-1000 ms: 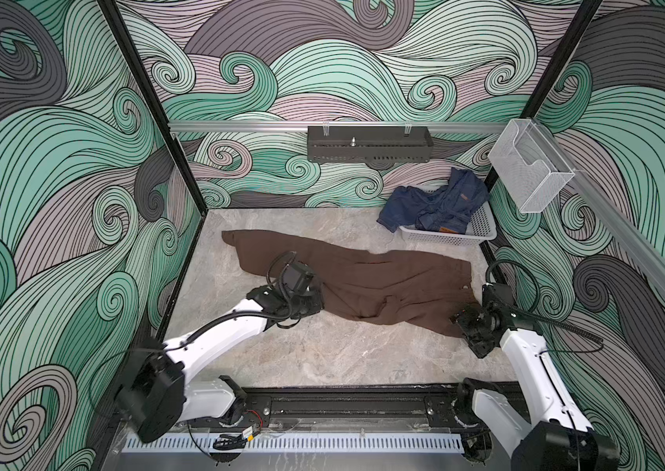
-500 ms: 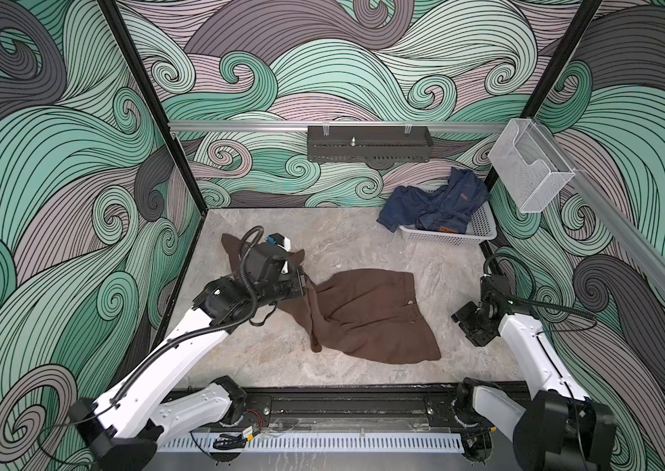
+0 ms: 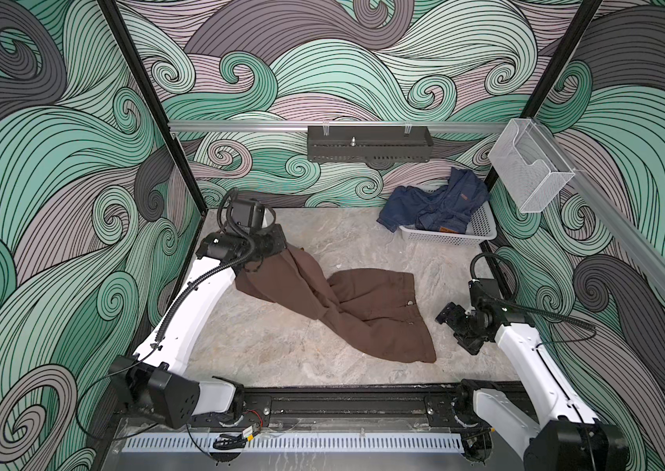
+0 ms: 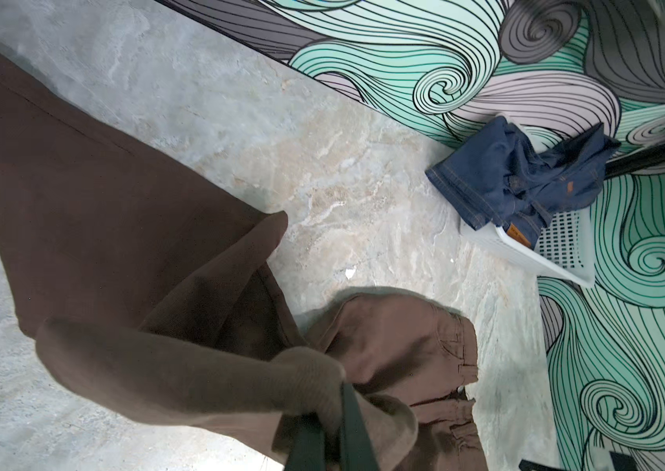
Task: Fold and stack the trousers
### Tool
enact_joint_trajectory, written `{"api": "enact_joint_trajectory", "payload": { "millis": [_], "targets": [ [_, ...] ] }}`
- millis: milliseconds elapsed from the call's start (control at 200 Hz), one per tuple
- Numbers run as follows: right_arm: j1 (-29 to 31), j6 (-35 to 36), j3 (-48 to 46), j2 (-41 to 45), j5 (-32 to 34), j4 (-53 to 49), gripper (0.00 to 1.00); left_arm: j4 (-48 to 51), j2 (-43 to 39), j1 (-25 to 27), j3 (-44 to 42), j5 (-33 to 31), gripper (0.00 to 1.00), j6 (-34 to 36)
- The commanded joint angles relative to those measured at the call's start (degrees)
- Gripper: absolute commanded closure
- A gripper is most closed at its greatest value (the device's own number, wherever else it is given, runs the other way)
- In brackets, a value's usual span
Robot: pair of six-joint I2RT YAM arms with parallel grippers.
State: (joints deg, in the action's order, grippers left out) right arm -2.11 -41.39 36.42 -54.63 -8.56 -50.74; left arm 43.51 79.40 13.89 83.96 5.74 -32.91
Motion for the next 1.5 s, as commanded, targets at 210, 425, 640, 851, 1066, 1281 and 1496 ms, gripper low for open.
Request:
{"api": "enact_joint_trajectory", "payload": {
  "millis": [210,425,640,851,1066,1281,1496],
  "targets": [
    [11.00,-9.37,-5.00,4.17,-3.98,-3.28,0.11,5.35,5.02,-3.63,3.94,7.57,0.38,1.20],
    [18.90,-18.41,-8.84,6.90,-4.80,0.00,0.12,1.93,-12.43,-3.30,-15.05,6.65,0.29,0.41],
    [24.33,-25.31,-12.65,5.76,-3.69,7.02,0.20,-4.49,-16.03,4.94,-32.13,8.68,0.29,-5.13],
    [26.12,-27.81,-13.93,1.39,-2.34,13.32,0.47,-9.62,-8.29,14.77,-34.15,8.22,0.28,-6.38],
    [26.19,-28.49,-14.12,0.74,-1.38,14.21,0.76,-12.39,-3.80,16.77,-35.82,7.26,0.25,-6.47],
    [26.10,-28.16,-11.16,5.11,3.07,9.38,0.90,-15.71,-0.13,18.72,-36.90,7.97,0.25,-7.08],
    [25.94,-27.46,-9.40,4.11,3.94,8.52,0.91,-15.42,1.73,20.21,-35.84,5.88,0.26,-6.70]
  ]
}}
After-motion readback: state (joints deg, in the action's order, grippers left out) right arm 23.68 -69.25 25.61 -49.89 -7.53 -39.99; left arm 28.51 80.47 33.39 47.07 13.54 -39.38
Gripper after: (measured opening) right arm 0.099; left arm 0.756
